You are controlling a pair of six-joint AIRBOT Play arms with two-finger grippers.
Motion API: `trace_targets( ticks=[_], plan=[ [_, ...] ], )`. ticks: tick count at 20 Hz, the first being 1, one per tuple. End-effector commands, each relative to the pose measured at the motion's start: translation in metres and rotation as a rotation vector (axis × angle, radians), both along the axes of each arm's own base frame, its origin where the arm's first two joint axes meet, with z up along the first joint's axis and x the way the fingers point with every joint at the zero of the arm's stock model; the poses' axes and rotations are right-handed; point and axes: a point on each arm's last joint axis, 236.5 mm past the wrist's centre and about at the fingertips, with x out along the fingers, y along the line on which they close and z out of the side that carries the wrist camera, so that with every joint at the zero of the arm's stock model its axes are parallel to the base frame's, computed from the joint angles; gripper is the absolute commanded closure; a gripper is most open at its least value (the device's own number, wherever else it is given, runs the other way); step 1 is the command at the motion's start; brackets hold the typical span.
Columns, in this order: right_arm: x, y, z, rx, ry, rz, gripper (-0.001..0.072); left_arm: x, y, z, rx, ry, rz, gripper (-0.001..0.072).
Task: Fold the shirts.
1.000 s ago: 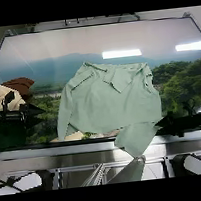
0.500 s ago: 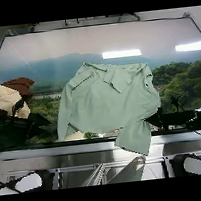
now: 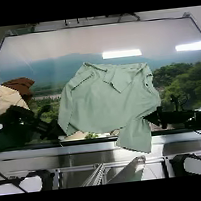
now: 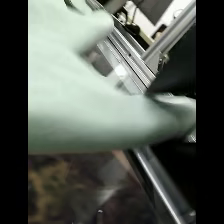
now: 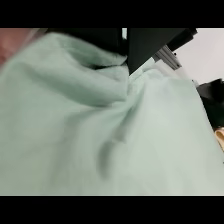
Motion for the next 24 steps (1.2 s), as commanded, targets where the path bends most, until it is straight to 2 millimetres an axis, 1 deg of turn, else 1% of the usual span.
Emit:
trace_targets(
  ticks=[1, 2, 3, 4, 5, 6, 7, 8, 9, 10, 11, 12, 13, 14, 15, 16, 17, 18, 19, 20, 21, 23, 24],
  plan=[
    [0.001, 0.006, 0.011, 0.048, -0.013, 0.005, 0.0692, -0.005, -0.02, 0.002, -0.046, 0.051, -0.076, 0.0696],
    [0.001, 0.009, 0.019, 0.073, -0.025, 0.013, 0.0693, 0.002, -0.025, 0.013, -0.084, 0.044, -0.075, 0.0695],
    [0.002, 0.012, 0.031, 0.104, -0.049, 0.029, 0.0693, 0.012, -0.028, 0.027, -0.125, 0.018, -0.073, 0.0696],
    [0.006, 0.016, 0.052, 0.152, -0.095, 0.047, 0.0693, 0.026, -0.032, 0.048, -0.18, -0.036, -0.062, 0.0695],
    [0.013, 0.018, 0.08, 0.209, -0.162, 0.053, 0.0693, 0.045, -0.038, 0.077, -0.256, -0.12, -0.042, 0.0695],
    [0.025, 0.016, 0.117, 0.275, -0.268, 0.042, 0.0693, 0.066, -0.044, 0.12, -0.367, -0.236, -0.016, 0.0694],
    [0.041, 0.011, 0.173, 0.354, -0.456, 0.021, 0.0693, 0.082, -0.047, 0.168, -0.478, -0.363, -0.001, 0.0694],
    [0.051, -0.001, 0.238, 0.428, -0.671, -0.012, 0.0693, 0.09, -0.048, 0.224, -0.582, -0.513, -0.017, 0.0694],
    [0.053, -0.017, 0.301, 0.473, -0.881, -0.05, 0.0692, 0.098, -0.046, 0.272, -0.622, -0.669, -0.019, 0.0691],
    [0.047, -0.034, 0.368, 0.488, -1.106, -0.087, 0.0693, 0.102, -0.041, 0.322, -0.62, -0.85, -0.031, 0.069],
    [0.035, -0.048, 0.426, 0.465, -1.319, -0.113, 0.0693, 0.099, -0.037, 0.373, -0.621, -1.034, -0.057, 0.069],
    [0.015, -0.057, 0.482, 0.415, -1.526, -0.128, 0.0692, 0.087, -0.036, 0.427, -0.607, -1.238, -0.107, 0.0689],
    [-0.003, -0.062, 0.525, 0.349, -1.673, -0.141, 0.0693, 0.075, -0.033, 0.469, -0.51, -1.416, -0.161, 0.0689],
    [-0.018, -0.062, 0.563, 0.247, -1.788, -0.158, 0.0693, 0.063, -0.033, 0.505, -0.413, -1.567, -0.197, 0.0689],
    [-0.029, -0.061, 0.593, 0.131, -1.878, -0.177, 0.0693, 0.049, -0.035, 0.541, -0.304, -1.722, -0.217, 0.0689],
    [-0.038, -0.057, 0.615, 0.028, -1.942, -0.185, 0.0693, 0.036, -0.038, 0.568, -0.21, -1.84, -0.231, 0.0689],
    [-0.045, -0.052, 0.632, -0.057, -1.992, -0.175, 0.0693, 0.025, -0.039, 0.59, -0.111, -1.941, -0.236, 0.0689],
    [-0.051, -0.047, 0.643, -0.099, -2.024, -0.166, 0.0693, 0.019, -0.039, 0.603, -0.031, -2.001, -0.238, 0.0689],
    [-0.053, -0.045, 0.651, -0.109, -2.036, -0.165, 0.0693, 0.018, -0.035, 0.612, 0.03, -2.025, -0.207, 0.0688],
    [-0.052, -0.046, 0.654, -0.093, -2.019, -0.174, 0.0693, 0.019, -0.032, 0.614, 0.059, -2.025, -0.18, 0.0689],
    [-0.05, -0.047, 0.653, -0.072, -1.995, -0.176, 0.0693, 0.021, -0.029, 0.613, 0.052, -2.008, -0.145, 0.0689],
    [-0.04, -0.05, 0.646, -0.079, -1.959, -0.169, 0.0693, 0.034, -0.019, 0.598, -0.011, -1.921, -0.066, 0.0689],
    [-0.033, -0.052, 0.641, -0.094, -1.938, -0.166, 0.0693, 0.044, -0.011, 0.589, -0.05, -1.873, -0.032, 0.0688]
  ],
)
